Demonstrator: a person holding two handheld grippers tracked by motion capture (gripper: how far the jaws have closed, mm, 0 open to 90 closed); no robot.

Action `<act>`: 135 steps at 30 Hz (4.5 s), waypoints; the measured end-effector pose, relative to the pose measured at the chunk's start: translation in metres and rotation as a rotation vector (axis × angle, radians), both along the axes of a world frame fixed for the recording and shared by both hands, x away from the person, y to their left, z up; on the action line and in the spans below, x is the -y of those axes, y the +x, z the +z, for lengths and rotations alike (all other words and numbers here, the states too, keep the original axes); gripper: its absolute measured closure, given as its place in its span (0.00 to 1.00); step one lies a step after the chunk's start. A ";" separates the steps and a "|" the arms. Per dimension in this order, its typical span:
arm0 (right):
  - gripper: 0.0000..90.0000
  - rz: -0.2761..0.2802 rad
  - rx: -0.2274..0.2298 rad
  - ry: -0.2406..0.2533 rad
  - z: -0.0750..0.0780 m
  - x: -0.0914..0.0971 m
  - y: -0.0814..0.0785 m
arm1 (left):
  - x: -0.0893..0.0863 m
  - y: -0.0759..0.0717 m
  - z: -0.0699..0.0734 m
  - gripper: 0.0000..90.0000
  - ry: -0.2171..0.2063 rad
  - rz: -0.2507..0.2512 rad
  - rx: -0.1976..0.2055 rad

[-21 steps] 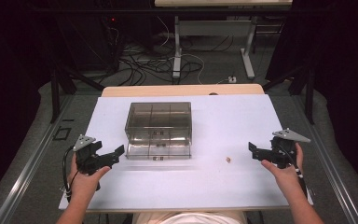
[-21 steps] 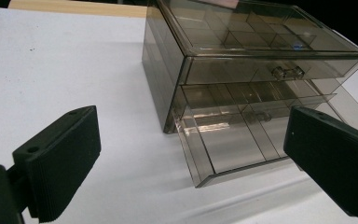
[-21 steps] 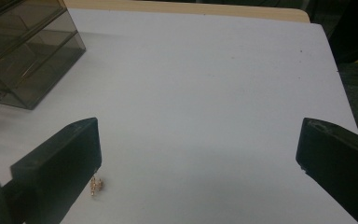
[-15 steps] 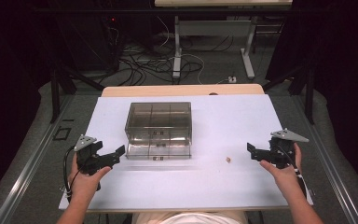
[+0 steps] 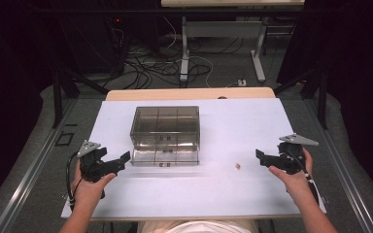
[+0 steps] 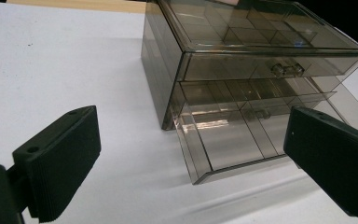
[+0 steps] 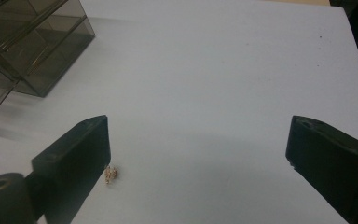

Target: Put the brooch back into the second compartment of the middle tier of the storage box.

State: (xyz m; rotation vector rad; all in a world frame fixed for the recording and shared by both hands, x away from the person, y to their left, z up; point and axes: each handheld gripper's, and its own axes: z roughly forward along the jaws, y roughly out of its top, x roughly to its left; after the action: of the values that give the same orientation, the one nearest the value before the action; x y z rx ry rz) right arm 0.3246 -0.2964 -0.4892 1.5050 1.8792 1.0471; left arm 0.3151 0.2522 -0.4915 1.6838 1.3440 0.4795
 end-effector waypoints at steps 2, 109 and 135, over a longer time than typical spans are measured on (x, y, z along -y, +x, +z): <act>0.14 0.008 -0.011 -0.003 0.002 -0.001 -0.001 | 0.000 0.000 0.000 0.04 0.002 -0.003 -0.002; 0.91 0.169 -0.451 0.076 -0.048 -0.067 0.050 | 0.003 -0.004 0.002 0.05 0.009 0.015 0.006; 0.97 0.156 -0.460 0.065 -0.051 -0.066 0.051 | 0.002 -0.004 0.003 0.06 0.010 0.019 0.006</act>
State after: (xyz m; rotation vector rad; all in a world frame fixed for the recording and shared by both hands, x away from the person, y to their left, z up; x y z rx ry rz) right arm 0.3753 -0.2304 -0.5402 1.7763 2.3247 0.8867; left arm 0.3109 0.2505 -0.4889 1.6773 1.3566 0.5027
